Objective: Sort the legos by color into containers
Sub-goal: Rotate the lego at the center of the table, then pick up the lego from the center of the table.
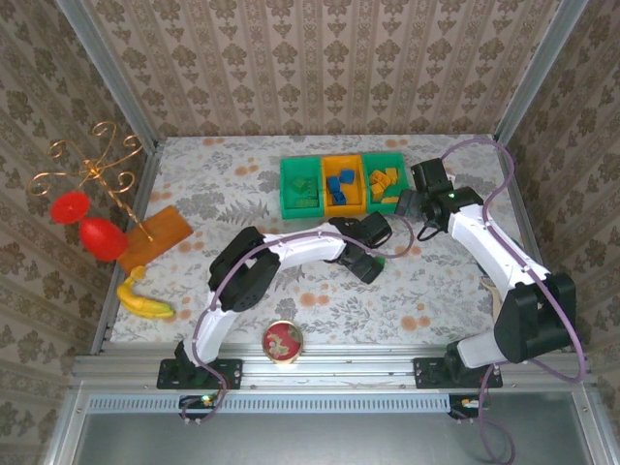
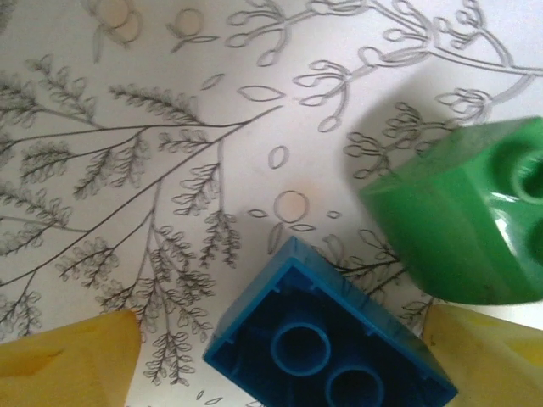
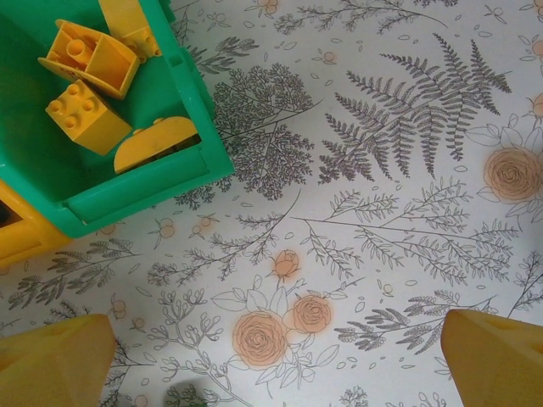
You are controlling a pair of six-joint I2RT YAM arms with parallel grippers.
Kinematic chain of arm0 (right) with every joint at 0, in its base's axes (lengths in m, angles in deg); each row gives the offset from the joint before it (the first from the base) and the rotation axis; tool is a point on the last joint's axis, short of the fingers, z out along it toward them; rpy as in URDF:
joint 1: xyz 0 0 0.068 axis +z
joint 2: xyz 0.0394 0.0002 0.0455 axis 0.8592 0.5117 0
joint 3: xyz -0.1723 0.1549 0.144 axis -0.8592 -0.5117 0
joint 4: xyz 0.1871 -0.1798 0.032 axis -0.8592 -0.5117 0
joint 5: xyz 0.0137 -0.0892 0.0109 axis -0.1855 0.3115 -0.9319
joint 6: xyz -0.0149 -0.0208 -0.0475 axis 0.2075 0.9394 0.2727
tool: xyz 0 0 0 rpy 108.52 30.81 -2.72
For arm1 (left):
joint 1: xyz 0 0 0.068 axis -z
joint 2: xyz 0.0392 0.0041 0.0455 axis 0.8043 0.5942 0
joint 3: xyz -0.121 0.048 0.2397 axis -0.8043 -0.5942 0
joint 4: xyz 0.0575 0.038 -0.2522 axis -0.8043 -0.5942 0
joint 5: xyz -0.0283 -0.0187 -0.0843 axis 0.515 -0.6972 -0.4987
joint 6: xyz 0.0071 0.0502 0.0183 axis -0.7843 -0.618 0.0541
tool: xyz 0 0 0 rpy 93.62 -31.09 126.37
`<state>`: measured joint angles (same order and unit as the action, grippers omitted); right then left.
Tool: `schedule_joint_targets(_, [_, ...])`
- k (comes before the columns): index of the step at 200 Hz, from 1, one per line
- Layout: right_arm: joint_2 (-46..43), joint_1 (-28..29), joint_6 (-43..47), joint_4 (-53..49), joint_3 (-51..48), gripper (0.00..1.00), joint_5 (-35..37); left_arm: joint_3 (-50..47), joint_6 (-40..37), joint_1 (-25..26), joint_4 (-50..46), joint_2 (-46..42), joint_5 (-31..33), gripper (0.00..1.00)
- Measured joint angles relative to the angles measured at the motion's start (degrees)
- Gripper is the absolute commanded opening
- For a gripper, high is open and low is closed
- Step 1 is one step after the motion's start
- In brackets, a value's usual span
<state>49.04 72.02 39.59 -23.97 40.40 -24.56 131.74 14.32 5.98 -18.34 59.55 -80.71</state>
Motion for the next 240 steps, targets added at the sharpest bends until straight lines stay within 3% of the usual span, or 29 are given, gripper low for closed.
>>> schedule_joint_targets(60, [0.0, 0.0, -0.6, 0.1, 0.0, 1.00, -0.7, -3.4, 2.3, -3.0, 0.1, -2.4, 2.7, 0.67])
schedule_joint_targets(118, [0.0, 0.0, -0.6, 0.1, 0.0, 1.00, -0.8, -3.4, 2.3, -3.0, 1.6, -2.4, 0.2, 0.66])
schedule_joint_targets(240, [0.0, 0.0, -0.6, 1.2, 0.0, 1.00, -0.8, -2.6, 2.7, -5.3, 2.8, -1.3, -1.8, 0.32])
